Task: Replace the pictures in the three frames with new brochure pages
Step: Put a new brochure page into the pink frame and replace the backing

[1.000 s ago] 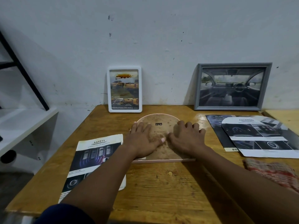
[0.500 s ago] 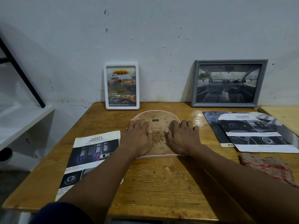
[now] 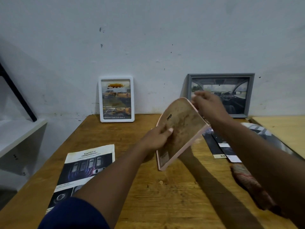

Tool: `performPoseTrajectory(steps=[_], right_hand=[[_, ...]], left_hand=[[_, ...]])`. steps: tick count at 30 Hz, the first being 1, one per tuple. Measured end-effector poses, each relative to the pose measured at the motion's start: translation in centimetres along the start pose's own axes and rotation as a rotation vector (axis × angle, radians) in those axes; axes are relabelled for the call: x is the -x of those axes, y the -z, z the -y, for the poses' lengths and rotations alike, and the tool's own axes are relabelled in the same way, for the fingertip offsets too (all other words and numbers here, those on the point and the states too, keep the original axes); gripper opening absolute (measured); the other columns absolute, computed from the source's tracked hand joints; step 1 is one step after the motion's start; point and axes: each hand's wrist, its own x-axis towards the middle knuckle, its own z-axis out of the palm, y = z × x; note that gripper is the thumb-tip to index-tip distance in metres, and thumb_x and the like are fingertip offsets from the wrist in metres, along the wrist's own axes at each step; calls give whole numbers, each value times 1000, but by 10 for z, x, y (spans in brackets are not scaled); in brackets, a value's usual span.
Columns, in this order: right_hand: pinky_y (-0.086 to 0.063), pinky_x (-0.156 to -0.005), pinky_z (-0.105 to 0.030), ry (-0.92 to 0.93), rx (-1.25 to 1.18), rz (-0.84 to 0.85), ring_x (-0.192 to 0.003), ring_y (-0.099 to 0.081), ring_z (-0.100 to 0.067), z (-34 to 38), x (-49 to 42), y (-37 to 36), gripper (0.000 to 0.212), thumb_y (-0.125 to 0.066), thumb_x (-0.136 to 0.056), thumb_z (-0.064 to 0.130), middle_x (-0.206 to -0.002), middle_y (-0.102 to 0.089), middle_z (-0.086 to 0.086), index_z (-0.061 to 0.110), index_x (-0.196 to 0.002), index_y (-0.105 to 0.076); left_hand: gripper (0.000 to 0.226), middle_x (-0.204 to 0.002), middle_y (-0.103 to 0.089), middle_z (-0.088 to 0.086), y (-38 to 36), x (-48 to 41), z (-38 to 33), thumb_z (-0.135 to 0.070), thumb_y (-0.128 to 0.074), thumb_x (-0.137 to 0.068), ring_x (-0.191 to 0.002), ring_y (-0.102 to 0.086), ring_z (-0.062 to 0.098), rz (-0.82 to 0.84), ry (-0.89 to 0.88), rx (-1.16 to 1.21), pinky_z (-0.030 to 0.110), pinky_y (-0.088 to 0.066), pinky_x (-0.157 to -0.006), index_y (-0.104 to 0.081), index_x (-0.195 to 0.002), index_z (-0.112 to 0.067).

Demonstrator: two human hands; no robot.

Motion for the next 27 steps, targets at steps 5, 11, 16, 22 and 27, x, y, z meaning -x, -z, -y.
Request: performPoseTrajectory(steps=[5,11,16,22,27], right_hand=[[-42,-74,-26,115,126,205,-100,-63,-10,48,-1,9,44,-46,-102,45,-109,-72,-2,16,-134,-56],[-48,-98,-39,71,181,269,-112,-60,-15,23,8,-22,62,-49,-90,61,-127,-62,-2,19,-135,-55],[-53,-88,-45,-148,328,230,-109,-57,-23,-48,23,-41,49,-47,-98,52,-131,-57,-7,20,-135,-50],[-51,-91,-46,-130,560,174,-115,-56,-29,-88,35,-52,49,-46,-100,45,-141,-53,-9,21,-143,-40],[-38,-103,-47,4,904,186,-130,-42,-31,-96,44,-49,49,-46,-99,40,-143,-45,-10,20,-143,-40]], left_hand=[[44,-130,-56,11,-3,3,-44,-37,-45,-106,-105,-58,24,-19,-91,145,41,-53,-87,-44,-146,-18],[75,-116,-67,25,50,22,-45,-74,-52,-88,-106,-66,41,-23,94,548,51,-57,-91,-62,-127,-11],[39,-84,-75,11,80,39,-17,-45,-59,-98,-79,-73,29,-126,115,483,43,-60,-75,-67,-109,-8],[30,-112,-64,4,53,31,11,-35,-43,-108,-98,-62,21,-317,157,-137,30,-45,-72,-56,-122,-12],[40,-120,-64,6,32,14,45,-41,-44,-106,-106,-60,24,-436,15,-533,38,-54,-88,-61,-129,-13]])
